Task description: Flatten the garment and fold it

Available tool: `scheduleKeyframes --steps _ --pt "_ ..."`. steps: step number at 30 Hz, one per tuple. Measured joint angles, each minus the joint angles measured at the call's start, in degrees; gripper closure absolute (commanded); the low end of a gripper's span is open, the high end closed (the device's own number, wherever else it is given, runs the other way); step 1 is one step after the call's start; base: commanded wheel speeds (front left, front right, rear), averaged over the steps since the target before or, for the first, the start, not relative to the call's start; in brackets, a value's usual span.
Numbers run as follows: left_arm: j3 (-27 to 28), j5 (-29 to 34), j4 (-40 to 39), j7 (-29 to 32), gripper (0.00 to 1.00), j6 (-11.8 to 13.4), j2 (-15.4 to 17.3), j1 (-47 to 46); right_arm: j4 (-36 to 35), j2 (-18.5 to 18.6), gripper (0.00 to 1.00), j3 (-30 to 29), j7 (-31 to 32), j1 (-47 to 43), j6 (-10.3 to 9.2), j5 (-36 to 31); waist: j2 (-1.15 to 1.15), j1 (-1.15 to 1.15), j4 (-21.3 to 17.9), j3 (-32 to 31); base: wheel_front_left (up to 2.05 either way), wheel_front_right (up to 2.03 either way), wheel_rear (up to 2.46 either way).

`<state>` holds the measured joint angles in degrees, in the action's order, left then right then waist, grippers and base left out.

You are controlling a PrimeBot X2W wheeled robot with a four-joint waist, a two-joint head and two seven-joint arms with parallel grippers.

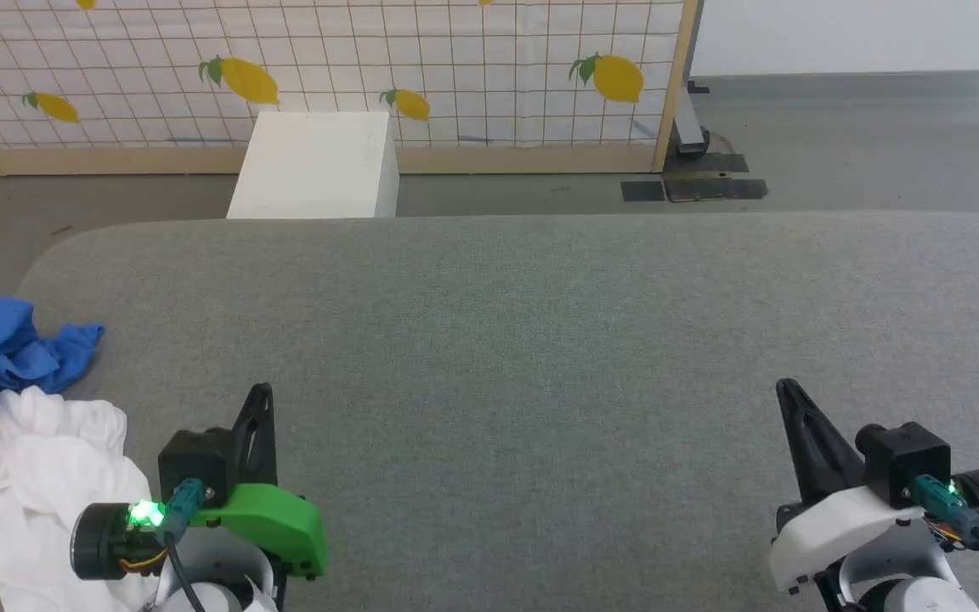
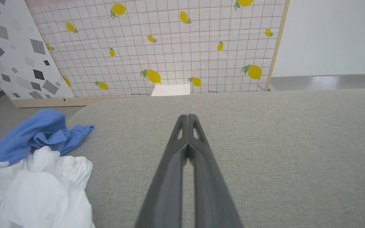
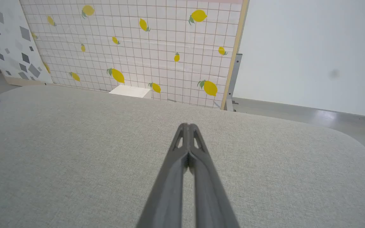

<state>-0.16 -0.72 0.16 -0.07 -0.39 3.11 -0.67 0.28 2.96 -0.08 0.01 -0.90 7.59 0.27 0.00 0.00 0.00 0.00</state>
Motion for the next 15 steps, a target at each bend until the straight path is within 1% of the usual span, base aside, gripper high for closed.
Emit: scheduleKeyframes --steps 15 --pt "0.0 0.0 0.0 0.0 1.00 0.0 0.0 0.0 0.0 0.0 1.00 0.0 0.0 0.0 0.00 0.0 0.00 0.00 0.0 0.0 0.00 0.00 0.00"
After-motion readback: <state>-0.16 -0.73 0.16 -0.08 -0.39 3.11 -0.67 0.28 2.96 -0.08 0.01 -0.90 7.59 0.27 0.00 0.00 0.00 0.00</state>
